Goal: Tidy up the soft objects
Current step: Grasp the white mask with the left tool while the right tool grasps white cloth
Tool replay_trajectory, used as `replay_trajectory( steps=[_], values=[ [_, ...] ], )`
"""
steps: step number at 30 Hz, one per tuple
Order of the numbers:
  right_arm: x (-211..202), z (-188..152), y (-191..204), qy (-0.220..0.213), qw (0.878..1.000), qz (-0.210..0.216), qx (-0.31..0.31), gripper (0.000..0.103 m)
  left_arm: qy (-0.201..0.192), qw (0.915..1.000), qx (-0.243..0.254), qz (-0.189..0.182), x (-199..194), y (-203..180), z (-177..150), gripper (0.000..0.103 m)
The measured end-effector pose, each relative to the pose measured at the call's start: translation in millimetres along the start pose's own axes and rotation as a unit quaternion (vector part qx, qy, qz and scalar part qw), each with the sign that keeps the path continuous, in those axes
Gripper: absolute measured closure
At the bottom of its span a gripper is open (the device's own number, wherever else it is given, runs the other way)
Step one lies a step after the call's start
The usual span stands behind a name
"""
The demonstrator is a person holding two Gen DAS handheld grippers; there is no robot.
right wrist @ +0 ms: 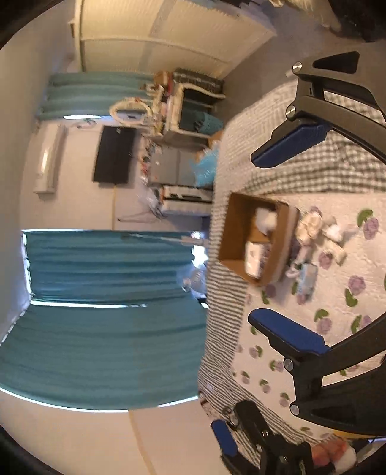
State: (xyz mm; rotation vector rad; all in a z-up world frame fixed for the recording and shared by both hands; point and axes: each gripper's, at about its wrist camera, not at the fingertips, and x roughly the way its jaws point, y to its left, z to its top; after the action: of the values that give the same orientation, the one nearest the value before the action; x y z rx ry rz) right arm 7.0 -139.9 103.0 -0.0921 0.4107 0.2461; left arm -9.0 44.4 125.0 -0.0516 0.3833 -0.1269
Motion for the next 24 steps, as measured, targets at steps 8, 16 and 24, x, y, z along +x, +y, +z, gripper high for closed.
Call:
replay_trajectory(
  steps=[8,16,24],
  values=[
    [76,-58,-4,0.064,0.997,0.029,-0.027,0.007,0.086,0.9956,-0.027,0.025,71,5,-68,0.010],
    [163,-139,-37,0.151,0.987,0.052,0.007,0.007,0.150,0.9873,-0.026,0.046,141,-10,-132,0.010],
    [239,-195,-50,0.232,0.970,0.072,0.017,0.032,0.201,0.9772,-0.030,0.060,196,-25,-170,0.010]
  ],
)
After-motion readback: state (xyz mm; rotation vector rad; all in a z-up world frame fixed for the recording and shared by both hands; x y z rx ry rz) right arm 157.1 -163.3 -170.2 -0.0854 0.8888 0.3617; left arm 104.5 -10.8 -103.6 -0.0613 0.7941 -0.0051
